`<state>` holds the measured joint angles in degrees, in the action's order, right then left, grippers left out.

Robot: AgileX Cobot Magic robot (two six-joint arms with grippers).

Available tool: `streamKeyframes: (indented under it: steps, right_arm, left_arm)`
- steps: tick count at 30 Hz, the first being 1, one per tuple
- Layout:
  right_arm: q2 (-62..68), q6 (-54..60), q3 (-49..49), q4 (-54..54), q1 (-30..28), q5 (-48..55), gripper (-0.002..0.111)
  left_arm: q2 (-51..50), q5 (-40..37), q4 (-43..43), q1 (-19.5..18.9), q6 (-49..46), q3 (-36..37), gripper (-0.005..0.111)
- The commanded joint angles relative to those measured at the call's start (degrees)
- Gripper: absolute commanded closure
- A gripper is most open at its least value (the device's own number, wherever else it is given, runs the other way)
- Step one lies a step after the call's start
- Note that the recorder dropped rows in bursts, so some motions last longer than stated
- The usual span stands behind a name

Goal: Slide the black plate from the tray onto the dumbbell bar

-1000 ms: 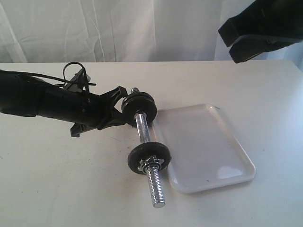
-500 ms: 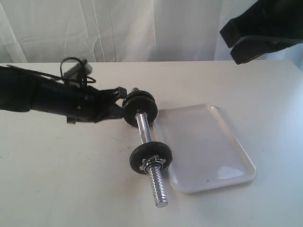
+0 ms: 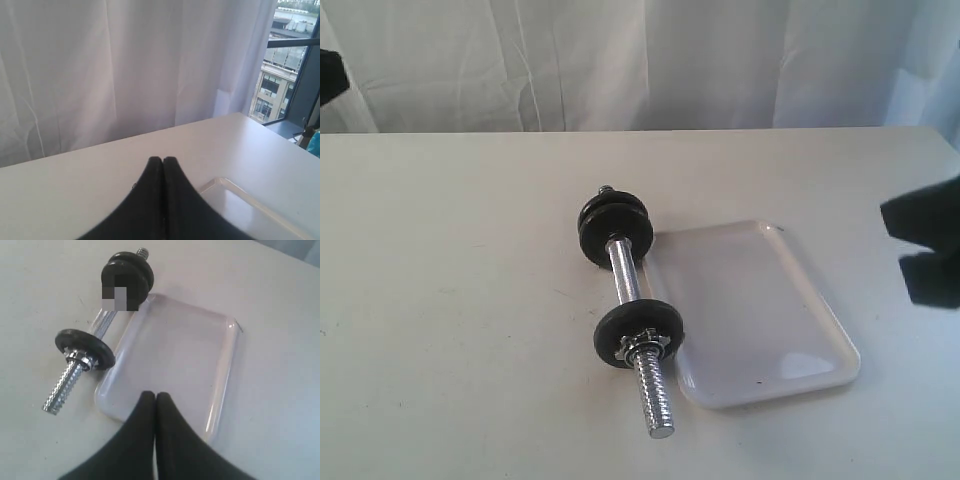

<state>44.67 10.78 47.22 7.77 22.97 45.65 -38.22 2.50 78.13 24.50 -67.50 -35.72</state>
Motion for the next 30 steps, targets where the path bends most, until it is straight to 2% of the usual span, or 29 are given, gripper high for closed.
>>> streamKeyframes:
  steps: [1, 5, 14, 17, 20, 22, 26, 30]
  right_arm:
    - [-5.46, -0.57, -3.95, -0.49, -0.21, 3.23, 0.108]
    - [-7.41, -0.57, -4.02, -0.06, -0.21, 7.25, 0.108]
    - [-9.56, -0.57, -6.46, -1.03, -0.21, 5.91, 0.108]
    - [-13.27, -0.58, -11.99, -2.2, -0.21, -4.27, 0.108]
    - [-19.53, -1.8, -22.7, -2.2, -0.21, -23.93, 0.108]
    - [-24.49, -1.9, -29.4, -2.2, -0.82, -30.86, 0.108]
    - [-33.11, -3.58, -37.18, -2.2, -5.23, -28.18, 0.108]
    - [-40.02, -7.12, -39.94, -2.28, -10.78, -22.06, 0.108]
  left_arm:
    - [4.82, 0.8, 0.36, 0.2, -0.41, 3.02, 0.107]
    - [5.7, 0.53, 0.36, 0.2, -0.41, 3.02, 0.107]
    - [5.68, 0.32, 0.36, 0.2, -0.41, 3.02, 0.107]
    - [5.68, 0.98, 0.36, 0.2, -0.41, 3.02, 0.107]
    - [5.68, 0.18, 0.36, 0.2, -0.41, 3.02, 0.107]
    - [5.68, 0.53, 0.36, 0.2, -0.41, 3.02, 0.107]
    - [5.68, 0.53, 0.36, 0.2, -0.41, 3.02, 0.107]
    - [5.68, 0.63, 0.36, 0.2, -0.41, 3.02, 0.107]
